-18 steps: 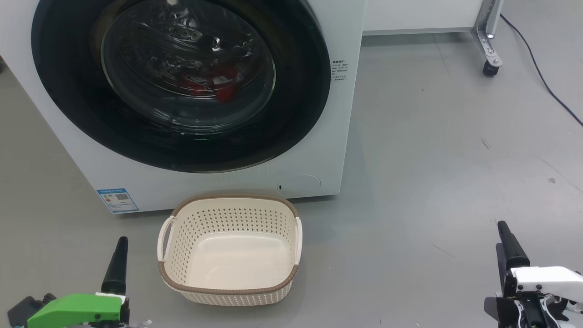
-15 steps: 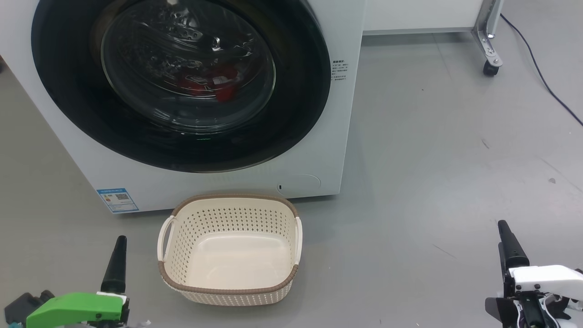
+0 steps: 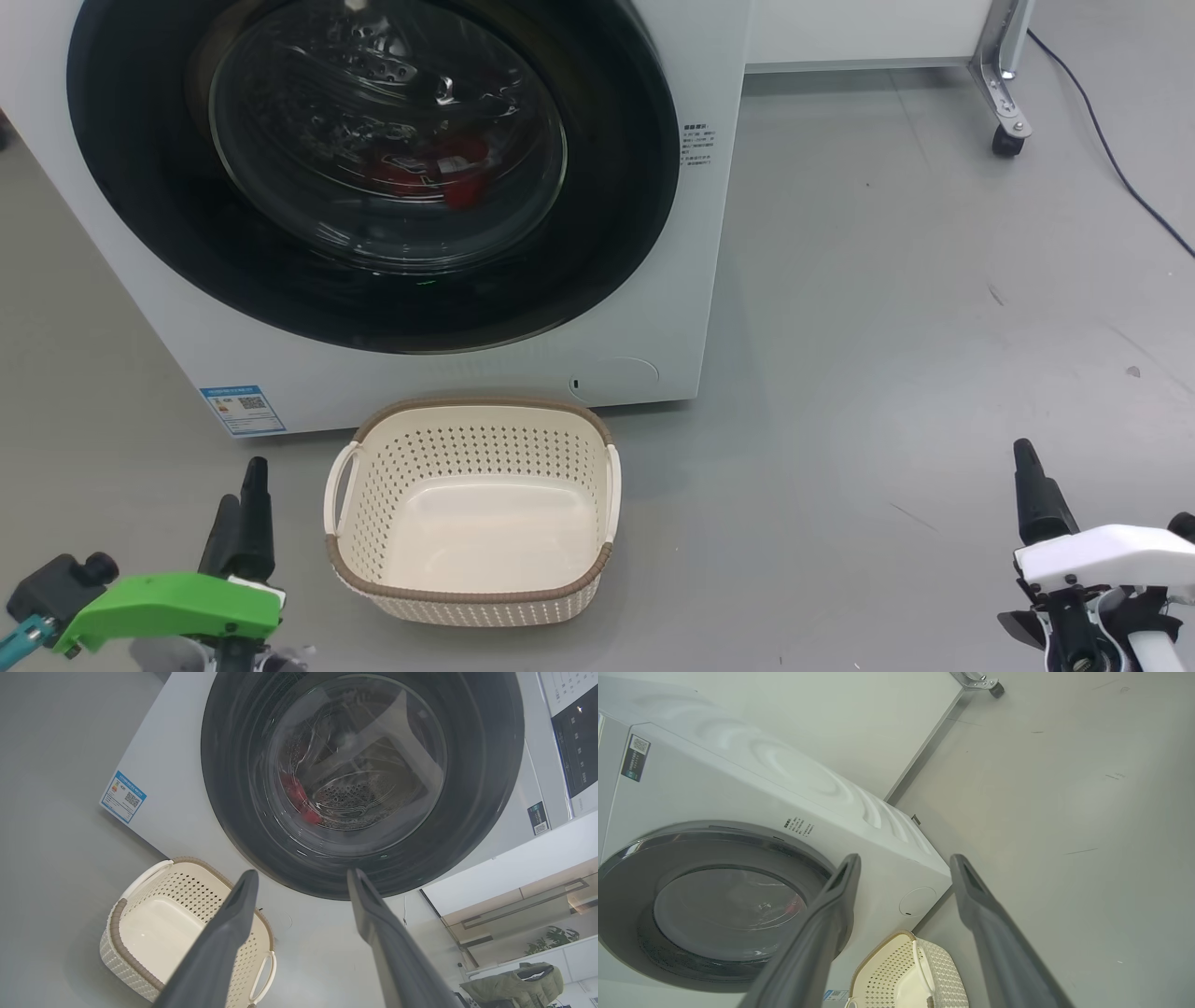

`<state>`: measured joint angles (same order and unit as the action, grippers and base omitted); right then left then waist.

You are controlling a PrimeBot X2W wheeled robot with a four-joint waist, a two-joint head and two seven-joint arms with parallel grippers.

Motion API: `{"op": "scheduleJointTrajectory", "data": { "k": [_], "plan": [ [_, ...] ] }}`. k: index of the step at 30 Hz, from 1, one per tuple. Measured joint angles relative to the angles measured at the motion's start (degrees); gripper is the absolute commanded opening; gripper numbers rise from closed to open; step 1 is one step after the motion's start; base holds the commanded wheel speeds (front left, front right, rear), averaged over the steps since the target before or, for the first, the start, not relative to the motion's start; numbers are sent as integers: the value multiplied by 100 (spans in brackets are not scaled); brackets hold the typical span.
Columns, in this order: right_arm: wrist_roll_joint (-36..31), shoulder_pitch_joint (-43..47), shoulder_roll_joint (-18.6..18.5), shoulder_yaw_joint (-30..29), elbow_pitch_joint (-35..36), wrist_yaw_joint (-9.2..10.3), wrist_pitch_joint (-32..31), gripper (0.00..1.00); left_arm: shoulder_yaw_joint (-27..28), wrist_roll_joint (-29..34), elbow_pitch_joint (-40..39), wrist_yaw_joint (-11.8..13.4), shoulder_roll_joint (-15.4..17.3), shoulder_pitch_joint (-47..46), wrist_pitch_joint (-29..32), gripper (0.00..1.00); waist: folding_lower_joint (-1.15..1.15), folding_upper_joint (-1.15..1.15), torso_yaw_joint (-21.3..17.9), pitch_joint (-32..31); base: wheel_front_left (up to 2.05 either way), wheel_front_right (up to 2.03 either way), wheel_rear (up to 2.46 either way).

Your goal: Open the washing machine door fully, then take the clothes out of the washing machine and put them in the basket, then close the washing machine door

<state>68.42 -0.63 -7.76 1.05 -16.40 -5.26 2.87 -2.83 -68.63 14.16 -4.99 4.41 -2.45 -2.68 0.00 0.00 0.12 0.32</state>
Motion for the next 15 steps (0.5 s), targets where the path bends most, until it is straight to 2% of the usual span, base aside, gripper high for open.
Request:
{"op": "scheduleJointTrajectory", "data": {
  "k": [15],
  "plan": [
    [-1466,-11,-116,476,83,248,286,100,-369,1505,-176,170,13,2,-293,100,0,0,25,-24,0,0,0]
  ]
}}
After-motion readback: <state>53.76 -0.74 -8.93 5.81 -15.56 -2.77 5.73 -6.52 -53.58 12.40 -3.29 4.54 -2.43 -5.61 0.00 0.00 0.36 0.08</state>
